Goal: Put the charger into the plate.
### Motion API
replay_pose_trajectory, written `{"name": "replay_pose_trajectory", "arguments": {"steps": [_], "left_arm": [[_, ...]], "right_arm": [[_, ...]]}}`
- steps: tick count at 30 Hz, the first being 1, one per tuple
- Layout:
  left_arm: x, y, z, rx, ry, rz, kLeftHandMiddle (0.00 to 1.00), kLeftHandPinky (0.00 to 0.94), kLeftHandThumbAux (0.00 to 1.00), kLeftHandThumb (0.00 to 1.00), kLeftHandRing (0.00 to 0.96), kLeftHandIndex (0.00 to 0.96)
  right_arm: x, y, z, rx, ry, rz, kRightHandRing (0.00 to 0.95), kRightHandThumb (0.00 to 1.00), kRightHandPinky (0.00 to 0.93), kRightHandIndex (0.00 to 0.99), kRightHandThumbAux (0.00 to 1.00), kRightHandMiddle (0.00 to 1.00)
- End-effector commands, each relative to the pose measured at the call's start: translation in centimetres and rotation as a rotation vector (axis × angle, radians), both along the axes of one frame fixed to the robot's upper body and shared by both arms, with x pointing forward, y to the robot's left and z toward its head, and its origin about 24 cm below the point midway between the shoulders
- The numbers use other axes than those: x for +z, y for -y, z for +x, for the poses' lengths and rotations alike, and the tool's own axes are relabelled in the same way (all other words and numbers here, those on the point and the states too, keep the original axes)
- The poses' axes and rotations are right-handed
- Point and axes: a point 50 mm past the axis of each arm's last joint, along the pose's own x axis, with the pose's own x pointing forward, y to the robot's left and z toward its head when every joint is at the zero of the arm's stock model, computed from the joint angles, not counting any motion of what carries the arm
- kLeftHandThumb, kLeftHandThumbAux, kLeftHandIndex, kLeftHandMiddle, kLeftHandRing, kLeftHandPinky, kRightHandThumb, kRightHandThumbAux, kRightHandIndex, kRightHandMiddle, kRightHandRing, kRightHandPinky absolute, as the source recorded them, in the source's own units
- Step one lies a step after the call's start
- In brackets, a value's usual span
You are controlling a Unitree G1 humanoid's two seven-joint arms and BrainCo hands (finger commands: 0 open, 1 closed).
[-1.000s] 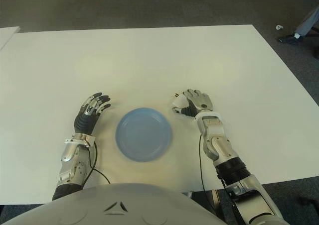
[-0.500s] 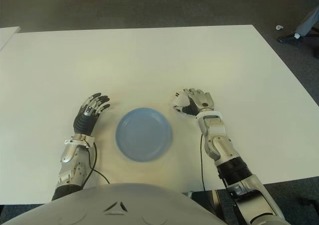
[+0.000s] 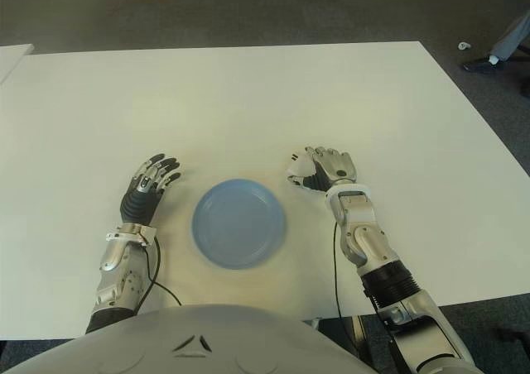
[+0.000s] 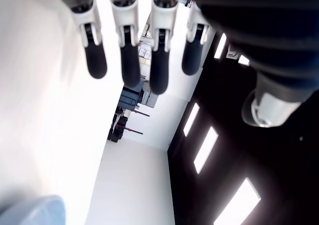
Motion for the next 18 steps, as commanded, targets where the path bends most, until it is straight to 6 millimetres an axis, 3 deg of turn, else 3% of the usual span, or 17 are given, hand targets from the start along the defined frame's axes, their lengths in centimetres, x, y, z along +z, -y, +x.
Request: {"name": "replay_pose_trajectory", "arguments": {"steps": [1,5,7,10,11,14,18], "left_arm": [[-0.50,-0.20,-0.44,0.017,-0.036,-0.007,0.297,0.256,0.496,0.000,0.272,0.238],[-0.49,-0.20,-0.45,0.017,-0.033,-0.009,0.298,0.256,0.496,0.000,0.273,0.241],[-0.50,-0.20,-0.45,0.018,-0.033,-0.015,0.297,0.252,0.495,0.000,0.271,0.241],[-0.46,-0.17,-0.43,0.020,-0.030,-0.022,0.295,0.249,0.495,0.000,0.266,0.240],[-0.46,-0.17,-0.43,0.020,-0.029,-0.025,0.295,0.249,0.495,0.000,0.265,0.240],[-0.47,-0.16,-0.44,0.019,-0.028,-0.030,0.286,0.239,0.491,0.000,0.258,0.234],[-0.48,-0.16,-0.46,0.018,-0.028,-0.034,0.278,0.233,0.487,0.000,0.252,0.229]], "right_arm": [[-1.65,0.15,-0.78,-0.004,-0.096,0.009,0.365,0.509,0.522,0.078,0.290,0.280],[-1.75,0.24,-0.63,-0.009,-0.107,0.009,0.406,0.554,0.512,0.160,0.322,0.350],[-1.85,0.33,-0.54,-0.015,-0.111,0.006,0.505,0.615,0.559,0.262,0.361,0.470],[-1.87,0.46,-0.49,-0.024,-0.113,0.001,0.576,0.670,0.588,0.350,0.413,0.553],[-1.89,0.48,-0.50,-0.028,-0.111,-0.001,0.586,0.680,0.594,0.364,0.424,0.565],[-1.95,0.54,-0.48,-0.035,-0.093,-0.005,0.645,0.798,0.653,0.378,0.611,0.550],[-1.97,0.55,-0.44,-0.038,-0.056,-0.003,0.677,0.832,0.689,0.387,0.660,0.537]]}}
